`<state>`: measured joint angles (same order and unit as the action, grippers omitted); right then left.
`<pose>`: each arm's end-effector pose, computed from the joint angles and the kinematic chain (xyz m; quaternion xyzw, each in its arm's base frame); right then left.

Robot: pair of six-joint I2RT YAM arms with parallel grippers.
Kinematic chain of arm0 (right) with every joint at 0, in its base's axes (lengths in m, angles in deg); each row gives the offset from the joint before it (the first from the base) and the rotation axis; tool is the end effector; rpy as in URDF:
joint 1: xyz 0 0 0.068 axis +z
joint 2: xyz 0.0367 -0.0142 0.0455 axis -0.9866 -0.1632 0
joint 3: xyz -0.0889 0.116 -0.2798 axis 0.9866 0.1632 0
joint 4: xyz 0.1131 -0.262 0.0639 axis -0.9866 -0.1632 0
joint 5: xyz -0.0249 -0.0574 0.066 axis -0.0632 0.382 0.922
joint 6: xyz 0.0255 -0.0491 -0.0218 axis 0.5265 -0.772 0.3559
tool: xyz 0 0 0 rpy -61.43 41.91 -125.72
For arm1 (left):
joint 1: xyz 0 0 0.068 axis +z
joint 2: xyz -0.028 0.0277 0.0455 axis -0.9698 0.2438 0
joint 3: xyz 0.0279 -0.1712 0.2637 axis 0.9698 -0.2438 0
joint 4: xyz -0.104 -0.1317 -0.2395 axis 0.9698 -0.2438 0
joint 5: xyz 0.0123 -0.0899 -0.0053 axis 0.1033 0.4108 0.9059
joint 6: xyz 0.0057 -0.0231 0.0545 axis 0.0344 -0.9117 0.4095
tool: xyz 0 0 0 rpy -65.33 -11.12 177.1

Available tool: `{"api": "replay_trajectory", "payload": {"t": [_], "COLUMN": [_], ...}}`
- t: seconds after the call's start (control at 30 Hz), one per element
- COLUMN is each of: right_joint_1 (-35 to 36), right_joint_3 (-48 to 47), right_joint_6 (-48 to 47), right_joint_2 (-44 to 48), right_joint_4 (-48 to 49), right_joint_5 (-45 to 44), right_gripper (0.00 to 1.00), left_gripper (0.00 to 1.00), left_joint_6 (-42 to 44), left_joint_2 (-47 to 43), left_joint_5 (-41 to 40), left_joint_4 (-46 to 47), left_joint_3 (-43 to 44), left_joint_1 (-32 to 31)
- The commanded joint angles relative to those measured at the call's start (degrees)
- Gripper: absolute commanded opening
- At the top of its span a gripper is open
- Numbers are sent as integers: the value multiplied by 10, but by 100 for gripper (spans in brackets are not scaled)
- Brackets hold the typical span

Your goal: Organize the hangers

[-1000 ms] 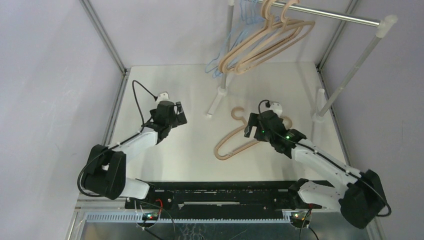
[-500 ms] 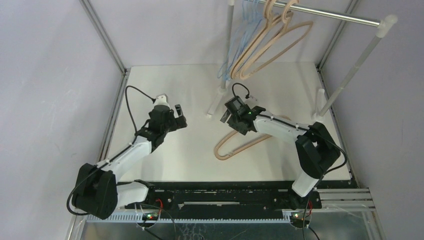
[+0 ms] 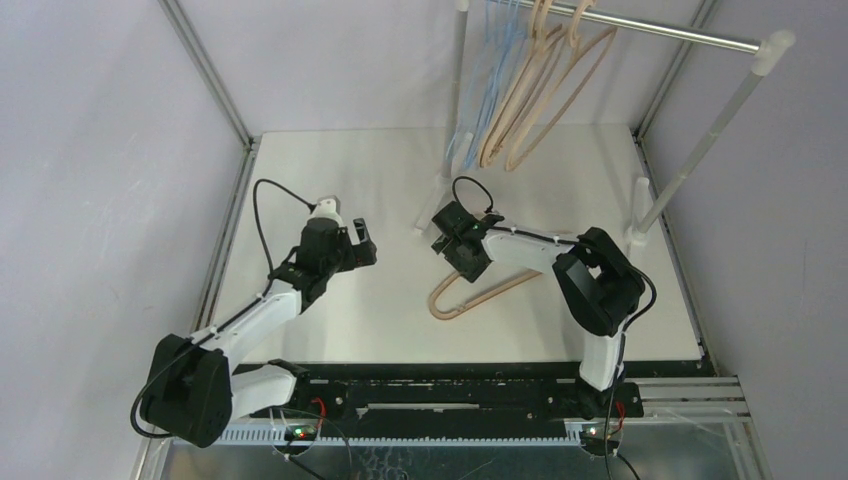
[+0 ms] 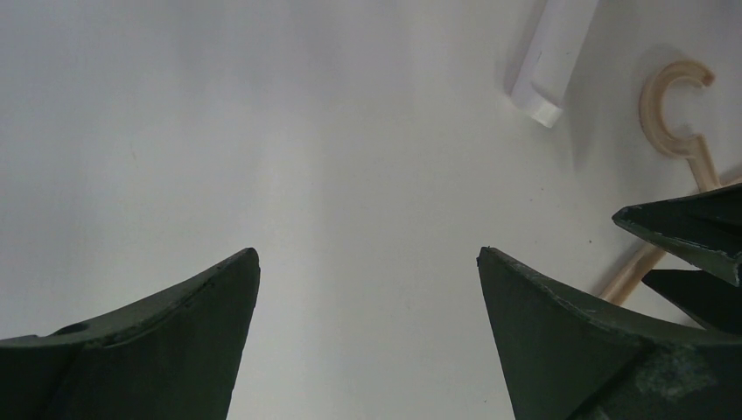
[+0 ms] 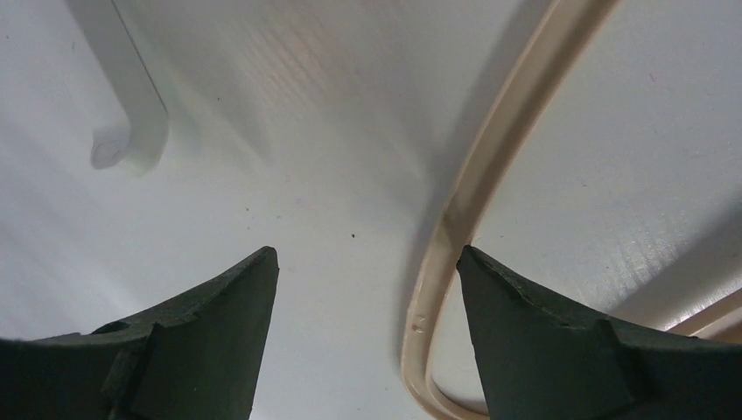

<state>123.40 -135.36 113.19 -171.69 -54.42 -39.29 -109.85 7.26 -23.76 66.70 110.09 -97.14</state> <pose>0.3103 0.2708 0.1890 0.3210 0.9177 0.0969 0.2129 0.2431 -0.0873 0.2311 -0.0665 0.8846 -0.1164 0.4466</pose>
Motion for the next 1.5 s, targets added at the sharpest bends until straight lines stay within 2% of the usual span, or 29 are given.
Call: {"api": "replay_trajectory", "payload": {"t": [0.0,0.5,0.9,1.07,1.17,1.2,1.3,1.33,1.47], "right_joint_1": [4,-12,-47,-58,-59,-61,-68,-69,-68], "right_joint_3": [1,38,37,16,6,6,7,10,14], "right_joint_6": [31,11,26,48,53,55,56,56,53], "right_joint_2": [-5,12,-76,-120,-124,-123,-120,-118,-110], "right_joint_4": [-5,-13,-36,-79,-115,-124,-141,-144,-162], "right_joint_5": [18,13,72,100,87,82,79,77,58], "right_gripper": [83,83,79,79,78,76,51,47,47], "left_gripper": [99,99,99,99,98,99,99,99,99], "left_joint_6": [8,9,7,7,5,5,4,4,5], "left_joint_2": [1,22,0,-12,-23,-26,-37,-41,-56], "left_joint_5": [12,14,10,8,15,17,15,15,19], "left_joint_4": [27,36,36,31,34,34,34,34,34], "left_joint_3": [2,3,-2,-2,-5,-7,-8,-9,-12], "left_joint_1": [-4,-4,-4,-3,-3,-4,-3,-4,-4]}}
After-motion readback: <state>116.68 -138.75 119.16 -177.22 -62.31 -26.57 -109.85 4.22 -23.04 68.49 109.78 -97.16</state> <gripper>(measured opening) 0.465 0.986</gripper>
